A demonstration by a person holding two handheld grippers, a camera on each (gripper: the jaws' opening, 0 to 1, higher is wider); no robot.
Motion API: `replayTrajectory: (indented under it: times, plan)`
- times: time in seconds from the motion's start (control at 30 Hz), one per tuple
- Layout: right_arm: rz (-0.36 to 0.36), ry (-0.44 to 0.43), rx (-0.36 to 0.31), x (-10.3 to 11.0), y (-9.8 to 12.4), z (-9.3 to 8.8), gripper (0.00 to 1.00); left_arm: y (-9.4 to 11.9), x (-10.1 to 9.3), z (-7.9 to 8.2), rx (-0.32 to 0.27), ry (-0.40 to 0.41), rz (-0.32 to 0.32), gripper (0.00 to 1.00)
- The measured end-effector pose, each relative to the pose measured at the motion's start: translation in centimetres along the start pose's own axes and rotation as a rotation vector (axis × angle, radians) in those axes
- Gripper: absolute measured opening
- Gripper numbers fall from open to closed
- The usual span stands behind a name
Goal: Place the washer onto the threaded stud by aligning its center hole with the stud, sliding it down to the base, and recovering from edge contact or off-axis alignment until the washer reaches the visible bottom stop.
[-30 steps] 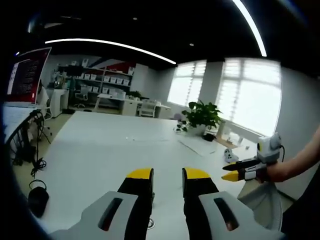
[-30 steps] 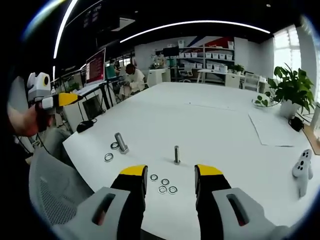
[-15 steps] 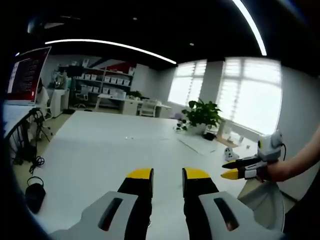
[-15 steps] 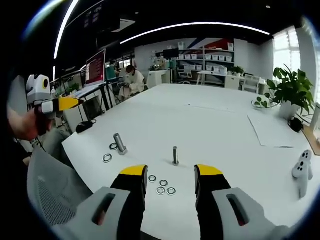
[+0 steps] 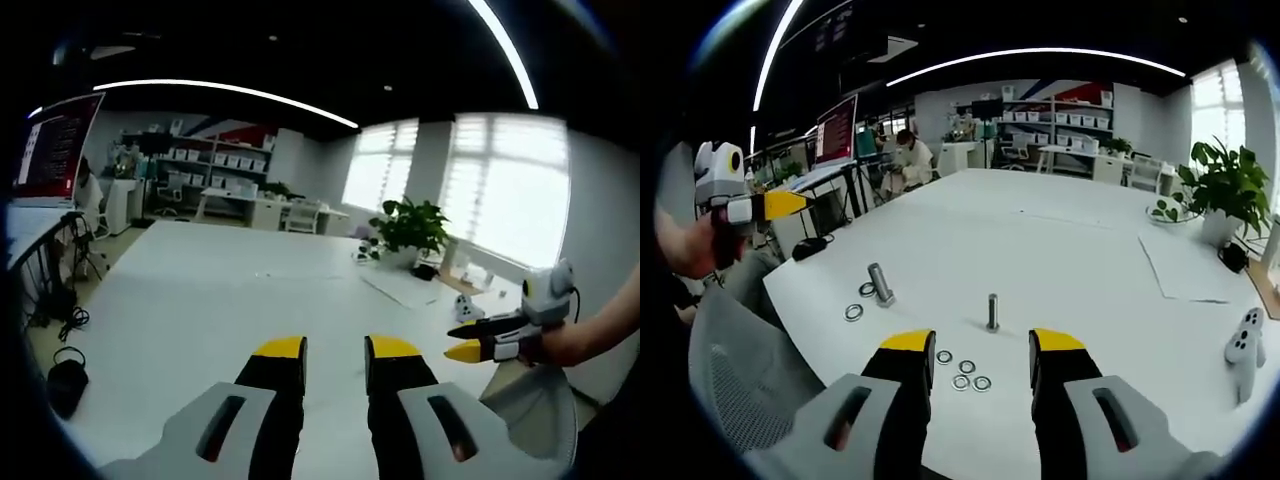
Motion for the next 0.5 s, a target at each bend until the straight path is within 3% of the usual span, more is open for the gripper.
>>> replayTrajectory:
  times: [0.5]
  plan:
    - [0.007,-0.011,0.006,-0.3,-0.5,-0.1,0.4,-0.1,-0.1,-1.2,0.019,0.016,0.029,0.21]
Point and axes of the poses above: the point that each gripper's makers call its tool centre point, and the gripper's own axes: y roughly backward along the fingers, x roughly to its left, z roughly out of its top, the point moved 7 cm from there along y, roughly backward along the fingers, and after that the axes turned 10 degrees about -y, right-handed, at the moved point
